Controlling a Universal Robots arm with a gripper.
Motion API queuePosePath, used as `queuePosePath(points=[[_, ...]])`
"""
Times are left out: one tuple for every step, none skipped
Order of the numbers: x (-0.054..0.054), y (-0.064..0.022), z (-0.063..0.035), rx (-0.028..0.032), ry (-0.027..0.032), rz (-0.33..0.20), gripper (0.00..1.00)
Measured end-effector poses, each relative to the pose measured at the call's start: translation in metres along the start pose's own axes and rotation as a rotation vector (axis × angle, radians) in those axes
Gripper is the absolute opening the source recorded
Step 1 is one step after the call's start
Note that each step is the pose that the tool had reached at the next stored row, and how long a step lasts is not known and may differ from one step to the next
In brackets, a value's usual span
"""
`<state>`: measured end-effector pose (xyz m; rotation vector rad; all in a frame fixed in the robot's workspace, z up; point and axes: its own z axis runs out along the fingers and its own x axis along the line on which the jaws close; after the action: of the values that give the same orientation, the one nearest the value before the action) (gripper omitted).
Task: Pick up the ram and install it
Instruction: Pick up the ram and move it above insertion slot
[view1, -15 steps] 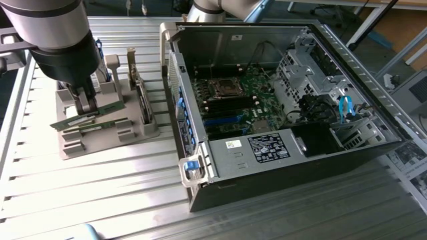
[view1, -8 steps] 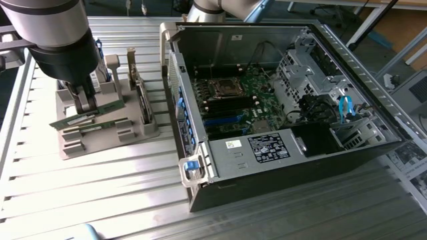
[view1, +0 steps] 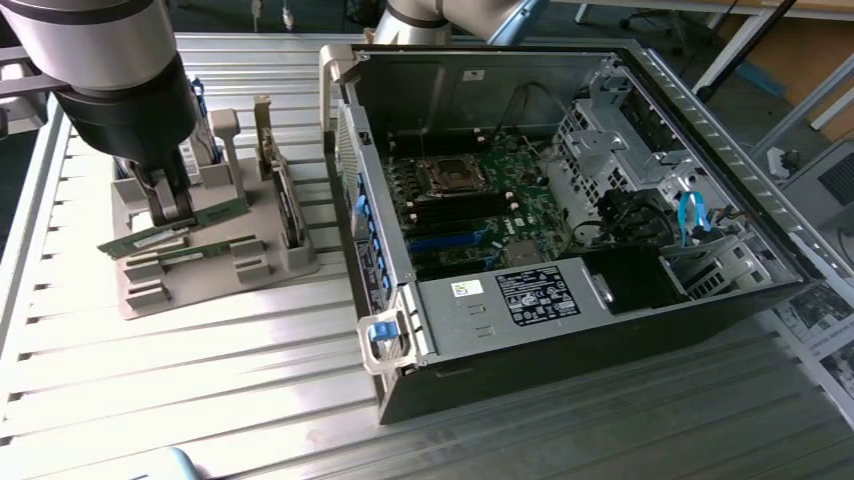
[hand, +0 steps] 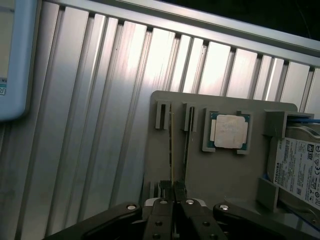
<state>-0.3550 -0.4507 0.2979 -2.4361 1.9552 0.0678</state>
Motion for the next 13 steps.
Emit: queuePosePath(points=[[0.0000, 0.0000, -0.0004, 0.0001, -0.0001, 0.000, 0.12], [0.0000, 0.0000, -0.0008, 0.0001, -0.0001, 0.000, 0.12], [0.0000, 0.0000, -0.0011, 0.0000, -0.0002, 0.000, 0.12], [-0.0001, 0.0000, -0.0014, 0.0001, -0.0003, 0.000, 0.12], [-0.0001, 0.0000, -0.0016, 0.0001, -0.0003, 0.000, 0.12], [-0.0001, 0.0000, -0.0019, 0.0001, -0.0004, 0.000, 0.12], [-0.0001, 0.0000, -0.0022, 0.0001, -0.0004, 0.000, 0.12], [-0.0001, 0.0000, -0.0026, 0.0000, -0.0004, 0.000, 0.12], [-0.0001, 0.0001, -0.0029, 0.0001, -0.0005, 0.000, 0.12], [-0.0002, 0.0001, -0.0034, 0.0000, -0.0006, 0.000, 0.12], [-0.0002, 0.0001, -0.0039, 0.0000, -0.0007, 0.000, 0.12], [-0.0002, 0.0001, -0.0046, 0.0001, -0.0008, 0.000, 0.12], [-0.0002, 0.0001, -0.0052, 0.0002, -0.0010, 0.000, 0.12]])
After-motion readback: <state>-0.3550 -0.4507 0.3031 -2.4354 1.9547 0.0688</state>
